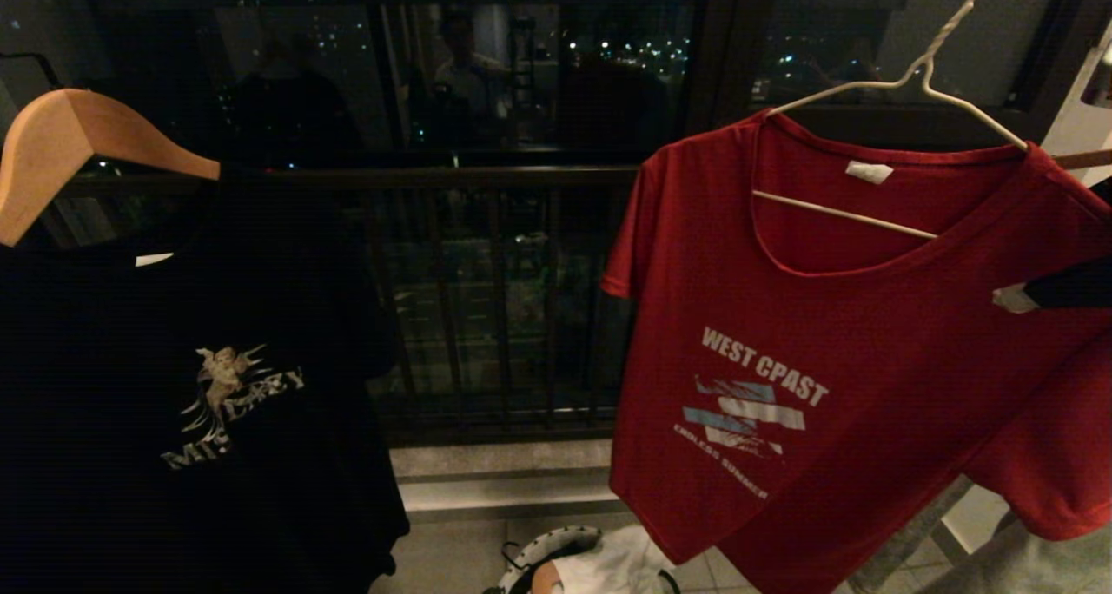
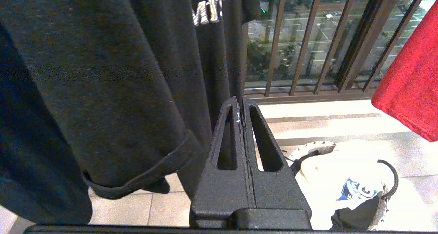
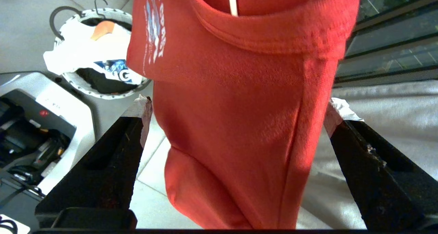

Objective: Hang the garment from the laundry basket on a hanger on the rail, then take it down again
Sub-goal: Take the clothes off the clothes rack

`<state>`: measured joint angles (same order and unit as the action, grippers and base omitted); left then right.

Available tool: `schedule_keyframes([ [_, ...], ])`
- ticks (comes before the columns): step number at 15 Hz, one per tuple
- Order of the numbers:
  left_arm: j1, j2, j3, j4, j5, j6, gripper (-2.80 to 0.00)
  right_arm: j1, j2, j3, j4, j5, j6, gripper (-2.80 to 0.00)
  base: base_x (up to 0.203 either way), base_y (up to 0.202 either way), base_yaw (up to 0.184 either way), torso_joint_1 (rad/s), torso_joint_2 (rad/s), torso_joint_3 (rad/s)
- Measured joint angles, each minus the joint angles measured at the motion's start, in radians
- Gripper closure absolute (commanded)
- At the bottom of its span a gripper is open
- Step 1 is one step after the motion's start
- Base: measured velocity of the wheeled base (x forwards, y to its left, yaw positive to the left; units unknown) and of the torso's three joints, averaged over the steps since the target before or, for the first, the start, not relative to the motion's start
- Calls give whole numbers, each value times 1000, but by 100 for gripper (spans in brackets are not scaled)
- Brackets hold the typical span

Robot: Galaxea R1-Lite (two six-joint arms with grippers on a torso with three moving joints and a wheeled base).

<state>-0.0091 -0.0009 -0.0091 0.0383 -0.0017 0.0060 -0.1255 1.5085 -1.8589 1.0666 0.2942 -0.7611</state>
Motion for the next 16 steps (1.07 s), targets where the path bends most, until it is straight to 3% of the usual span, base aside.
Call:
schedule_keyframes([
  [9, 0, 0, 0, 0, 0, 0, 0, 0, 22, -7, -1, 5, 0, -280, 0, 0, 0, 0, 0, 0],
  [10, 0, 0, 0, 0, 0, 0, 0, 0, 23, -7, -1, 5, 0, 0, 0, 0, 0, 0, 0, 0],
  [16, 0, 0, 0, 0, 0, 1, 0, 0, 26, -2, 1, 5, -1, 0, 0, 0, 0, 0, 0, 0],
])
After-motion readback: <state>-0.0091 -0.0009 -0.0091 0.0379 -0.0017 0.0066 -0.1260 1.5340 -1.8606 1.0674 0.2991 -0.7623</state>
